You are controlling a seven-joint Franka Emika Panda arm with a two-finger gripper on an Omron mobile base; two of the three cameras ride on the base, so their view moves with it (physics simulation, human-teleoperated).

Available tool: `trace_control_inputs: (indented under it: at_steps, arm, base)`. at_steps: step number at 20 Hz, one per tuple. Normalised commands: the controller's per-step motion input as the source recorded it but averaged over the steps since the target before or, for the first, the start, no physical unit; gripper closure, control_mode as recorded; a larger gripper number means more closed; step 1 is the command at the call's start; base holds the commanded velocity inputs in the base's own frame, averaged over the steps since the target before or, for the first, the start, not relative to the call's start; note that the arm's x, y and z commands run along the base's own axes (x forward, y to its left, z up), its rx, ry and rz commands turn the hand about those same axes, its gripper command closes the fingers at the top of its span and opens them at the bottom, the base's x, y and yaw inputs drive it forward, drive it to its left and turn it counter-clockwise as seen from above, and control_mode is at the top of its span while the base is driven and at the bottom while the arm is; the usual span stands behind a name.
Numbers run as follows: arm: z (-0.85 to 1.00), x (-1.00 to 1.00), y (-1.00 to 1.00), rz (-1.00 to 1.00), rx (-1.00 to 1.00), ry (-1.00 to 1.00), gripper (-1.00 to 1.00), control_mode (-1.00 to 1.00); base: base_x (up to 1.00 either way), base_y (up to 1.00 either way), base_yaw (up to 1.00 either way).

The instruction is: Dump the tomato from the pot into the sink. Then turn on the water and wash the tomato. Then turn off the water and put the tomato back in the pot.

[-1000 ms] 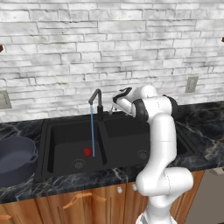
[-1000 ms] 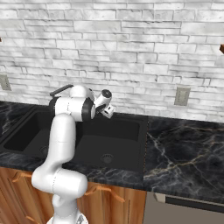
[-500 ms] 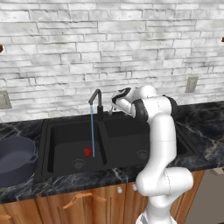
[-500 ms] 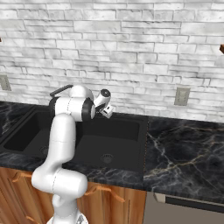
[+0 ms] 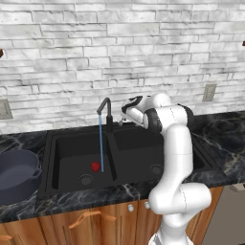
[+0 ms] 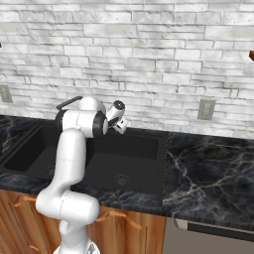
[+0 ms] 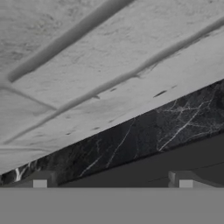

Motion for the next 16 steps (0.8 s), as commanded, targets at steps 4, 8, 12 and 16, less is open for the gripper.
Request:
trace_control_inputs:
  at_steps: [4, 8, 12, 16]
  arm:
    - [0.24, 0.61, 0.79, 0.08, 0.00, 0.00, -1.00, -1.00]
    - [0.38, 0.61, 0.89, 0.09, 0.00, -0.01, -1.00, -1.00]
    - [0.53, 0.66, 0.90, 0.09, 0.00, -0.06, -1.00, -1.00]
    - [0.53, 0.70, 0.87, 0.08, 0.00, -0.06, -1.00, -1.00]
  base:
    - [0.00, 0.00, 0.00]
    - [0.00, 0.00, 0.00]
    - [0.00, 0.00, 0.00]
    - [0.00, 0.00, 0.00]
